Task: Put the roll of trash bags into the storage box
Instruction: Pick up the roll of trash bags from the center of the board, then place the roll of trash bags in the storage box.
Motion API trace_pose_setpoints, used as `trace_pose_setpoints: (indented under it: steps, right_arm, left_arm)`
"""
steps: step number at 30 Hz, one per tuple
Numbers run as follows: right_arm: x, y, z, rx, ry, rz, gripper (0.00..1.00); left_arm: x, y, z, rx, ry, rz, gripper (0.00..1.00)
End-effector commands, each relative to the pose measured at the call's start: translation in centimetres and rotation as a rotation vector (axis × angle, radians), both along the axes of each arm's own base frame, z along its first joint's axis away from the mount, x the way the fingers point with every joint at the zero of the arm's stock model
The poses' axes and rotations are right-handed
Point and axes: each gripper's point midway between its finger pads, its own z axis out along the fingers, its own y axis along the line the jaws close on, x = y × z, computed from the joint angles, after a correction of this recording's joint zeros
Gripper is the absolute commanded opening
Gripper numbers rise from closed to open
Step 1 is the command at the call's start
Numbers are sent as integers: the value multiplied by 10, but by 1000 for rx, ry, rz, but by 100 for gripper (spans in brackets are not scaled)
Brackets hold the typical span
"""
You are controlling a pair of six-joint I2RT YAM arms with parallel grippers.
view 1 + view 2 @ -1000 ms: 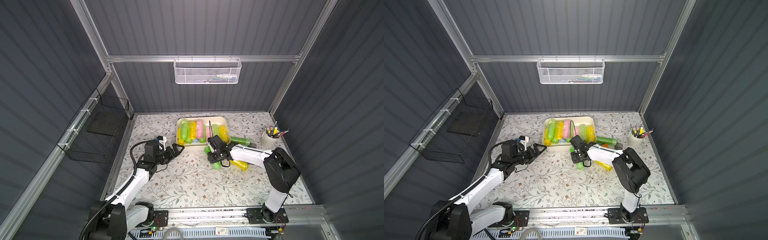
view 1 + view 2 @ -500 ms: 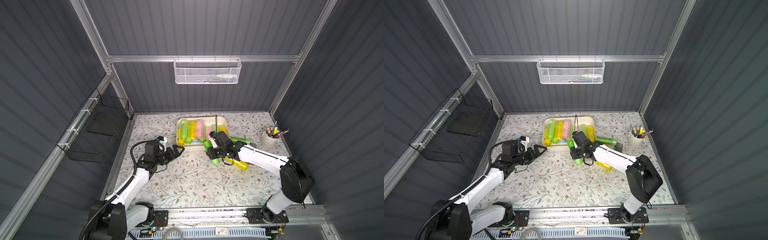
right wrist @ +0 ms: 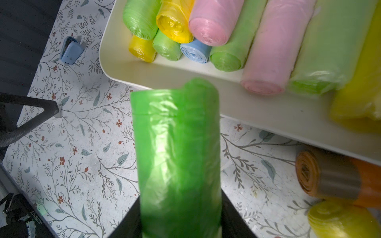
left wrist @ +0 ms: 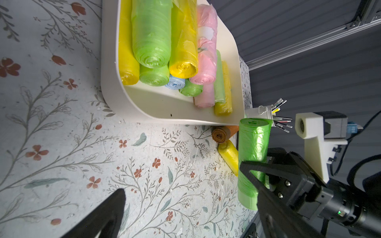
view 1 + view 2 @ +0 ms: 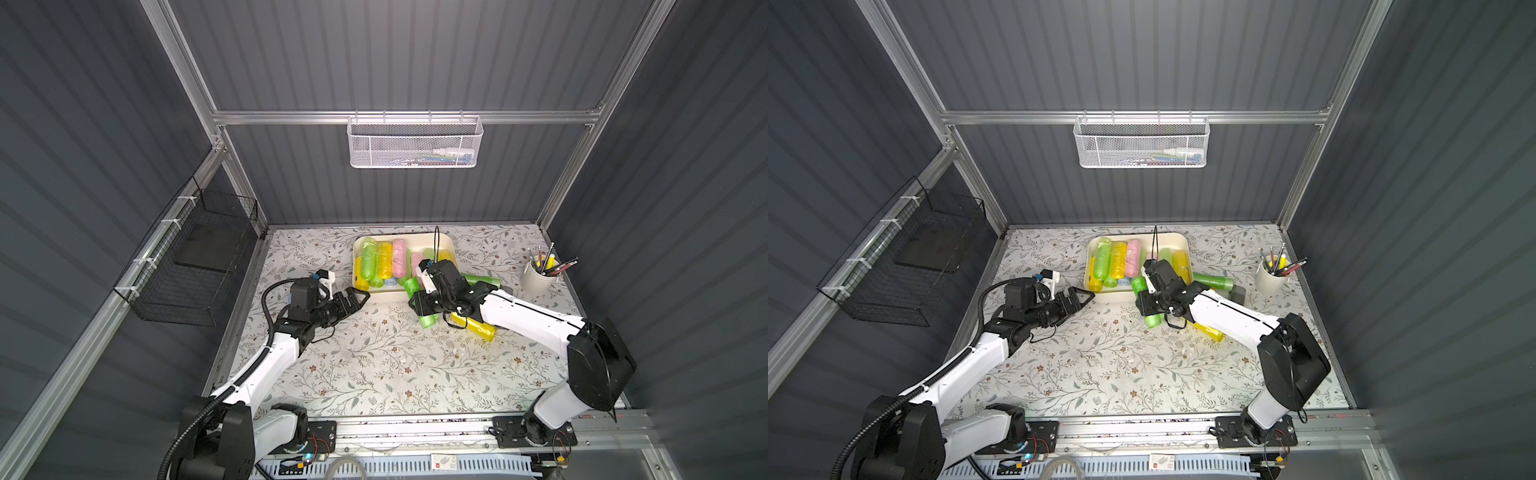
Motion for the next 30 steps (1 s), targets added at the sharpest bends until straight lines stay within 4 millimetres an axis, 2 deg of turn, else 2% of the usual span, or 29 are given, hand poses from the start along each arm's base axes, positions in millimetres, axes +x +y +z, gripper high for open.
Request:
trace_pose_setpoints:
  steps: [1,10,15,20,25,30]
  right_arm:
    - [3,5,18,55,-31,0,46]
    - [5,8,32,88,-57,4,47]
    - [12,6,38,67,-63,-18,47]
    - [18,5,43,58,-60,-38,47]
    - [24,6,57,85,-72,-41,47]
    - [34,2,68,103,-81,-58,48]
  left_arm:
    - [10,-4,20,-19,-61,-20,100]
    - [14,-13,32,-76,-81,-40,100]
    - [12,-23,32,-77,-80,-71,100]
    - [9,-38,33,-77,-84,-124,100]
    - [3,-58,32,-68,-86,-179,100]
    - [-1,-70,30,-77,-83,-204,100]
